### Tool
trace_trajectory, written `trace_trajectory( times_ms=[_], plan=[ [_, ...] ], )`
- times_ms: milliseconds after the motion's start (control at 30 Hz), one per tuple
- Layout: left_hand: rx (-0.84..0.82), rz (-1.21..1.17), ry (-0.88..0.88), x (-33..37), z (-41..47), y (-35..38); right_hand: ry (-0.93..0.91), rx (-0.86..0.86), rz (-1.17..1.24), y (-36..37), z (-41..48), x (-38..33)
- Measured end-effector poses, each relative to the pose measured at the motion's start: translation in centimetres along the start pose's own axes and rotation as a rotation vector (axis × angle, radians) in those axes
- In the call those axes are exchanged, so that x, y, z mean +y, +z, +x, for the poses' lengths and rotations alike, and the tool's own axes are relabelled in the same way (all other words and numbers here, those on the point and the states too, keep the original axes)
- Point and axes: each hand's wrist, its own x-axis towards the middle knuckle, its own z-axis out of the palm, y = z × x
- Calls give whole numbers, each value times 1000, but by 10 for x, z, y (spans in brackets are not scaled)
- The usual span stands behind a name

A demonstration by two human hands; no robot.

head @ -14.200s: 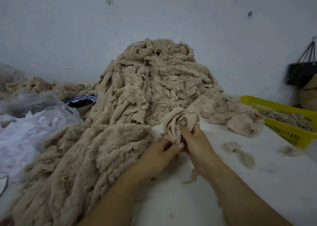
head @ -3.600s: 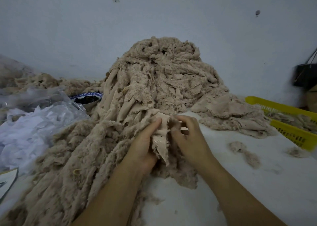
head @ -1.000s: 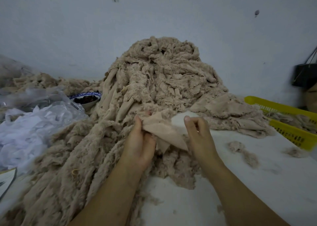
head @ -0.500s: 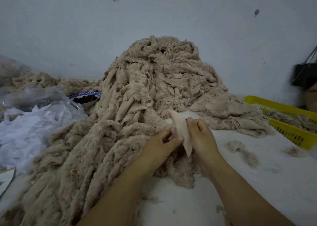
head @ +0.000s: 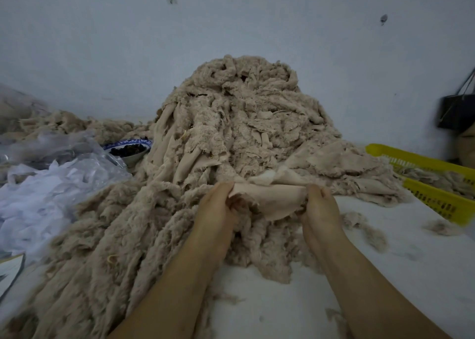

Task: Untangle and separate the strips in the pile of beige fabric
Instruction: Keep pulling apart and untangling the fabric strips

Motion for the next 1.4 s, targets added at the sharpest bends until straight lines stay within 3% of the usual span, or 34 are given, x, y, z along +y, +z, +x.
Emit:
trace_trajectory(
  times_ms=[133,233,300,400,467,533,633,800,967,1067,1200,1300,1400],
  plan=[
    [-57,-437,-49,10,4,-7,67,44,101,-6,3,-1],
    [-58,-536,-43,18,7,-15,31,69,117,-12,7,-4],
    [-34,-300,-61,14,5,-13,-22,37,-5,-10,4,-5],
    [-43,427,-105,-5,0,-4,-243,-126,-119,1,-12,-4],
    [-112,532,-91,-10,-4,0,-366,-276,-179,7,-29,-8],
    [-218,413,-58,-9,-6,-1,-417,-467,-246,9,-43,-10],
    [-146,86,-90,-3,-2,-5,-444,-638,-406,10,-53,-9],
    [-143,-228,-126,9,1,-6,-469,-469,-471,7,-38,-5],
    [-276,-389,-236,8,-3,-9,-599,-540,-631,9,-33,4],
    [-228,-399,-238,11,-3,-10,-540,-413,-558,8,-30,1],
    [-55,-441,-284,14,1,-11,-477,-211,-261,4,-30,-10],
    [114,-303,-225,7,6,-11,-325,-227,9,4,-32,-15],
    [156,-166,-157,4,7,-7,-232,-320,95,6,-32,-18]
  ],
)
